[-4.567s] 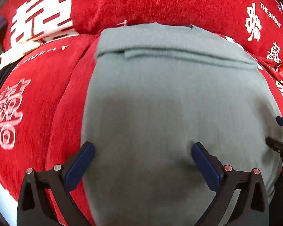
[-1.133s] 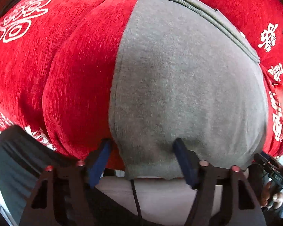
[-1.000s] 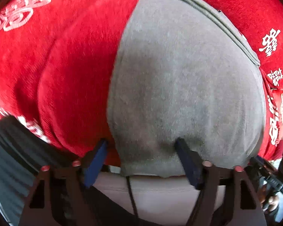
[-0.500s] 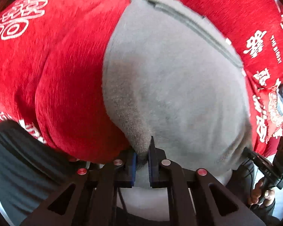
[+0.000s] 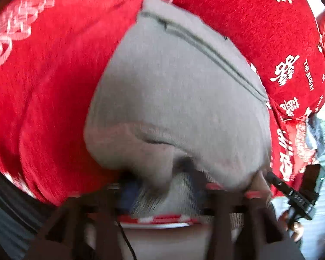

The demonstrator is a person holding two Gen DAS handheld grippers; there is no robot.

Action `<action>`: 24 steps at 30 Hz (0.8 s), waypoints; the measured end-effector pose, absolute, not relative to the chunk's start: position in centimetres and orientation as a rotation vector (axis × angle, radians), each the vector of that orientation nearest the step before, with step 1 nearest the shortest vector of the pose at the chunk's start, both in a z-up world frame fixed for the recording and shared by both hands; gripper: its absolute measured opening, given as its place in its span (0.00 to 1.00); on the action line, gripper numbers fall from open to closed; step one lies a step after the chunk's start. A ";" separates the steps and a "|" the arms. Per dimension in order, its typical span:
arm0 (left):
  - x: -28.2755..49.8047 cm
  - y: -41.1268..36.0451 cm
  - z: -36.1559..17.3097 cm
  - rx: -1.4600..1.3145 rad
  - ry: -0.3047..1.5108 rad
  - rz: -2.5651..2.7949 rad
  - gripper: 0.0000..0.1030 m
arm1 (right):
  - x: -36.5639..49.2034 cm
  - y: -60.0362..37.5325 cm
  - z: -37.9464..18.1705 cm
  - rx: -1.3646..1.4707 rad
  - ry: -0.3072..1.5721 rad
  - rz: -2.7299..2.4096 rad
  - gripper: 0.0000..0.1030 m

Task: Fold small clothes
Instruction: 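Lift the hem with both grippers and fold it over the body toward the collar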

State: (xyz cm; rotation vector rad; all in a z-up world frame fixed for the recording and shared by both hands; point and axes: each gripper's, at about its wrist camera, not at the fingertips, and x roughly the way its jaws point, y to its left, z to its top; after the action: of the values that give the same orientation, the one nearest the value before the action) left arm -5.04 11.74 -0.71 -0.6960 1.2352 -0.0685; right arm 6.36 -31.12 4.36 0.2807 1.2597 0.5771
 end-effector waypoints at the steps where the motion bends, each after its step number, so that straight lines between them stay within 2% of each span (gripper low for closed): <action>1: -5.4 11.6 -0.8 -0.713 1.222 -0.080 0.67 | 6.2 -31.0 4.3 0.284 1.260 0.582 0.25; 4: -5.3 10.5 -0.5 -0.639 1.226 -0.067 0.67 | 5.5 -30.7 4.0 0.296 1.286 0.611 0.45; 7: -5.4 9.8 -0.4 -0.597 1.230 -0.057 0.66 | 4.7 -29.7 4.0 0.232 1.280 0.617 0.48; 8: -5.3 9.7 -0.3 -0.591 1.229 -0.058 0.62 | 4.6 -29.4 3.8 0.211 1.281 0.615 0.48; 9: -5.4 9.7 -0.3 -0.590 1.227 -0.060 0.43 | 4.6 -29.3 3.8 0.203 1.276 0.616 0.48; 10: -5.4 9.9 -0.3 -0.594 1.234 -0.066 0.27 | 4.6 -29.1 3.9 0.203 1.271 0.622 0.44; 11: -5.3 10.1 -0.5 -0.610 1.242 -0.072 0.23 | 4.7 -29.1 4.0 0.210 1.268 0.629 0.33; 13: -5.7 10.9 -0.7 -0.647 1.239 -0.075 0.17 | 4.8 -29.3 3.9 0.224 1.278 0.640 0.17; 18: -7.1 11.9 0.3 -0.687 1.186 -0.092 0.14 | 4.6 -30.8 5.0 0.289 1.240 0.650 0.13; 24: -7.1 12.6 3.4 -0.709 1.071 -0.116 0.13 | 5.1 -31.9 8.6 0.344 1.108 0.706 0.07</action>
State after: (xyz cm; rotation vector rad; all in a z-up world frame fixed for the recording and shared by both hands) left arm -7.06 12.61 3.39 -0.7092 1.0710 -0.1164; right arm 5.12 -31.95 8.61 0.3435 1.1080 0.7062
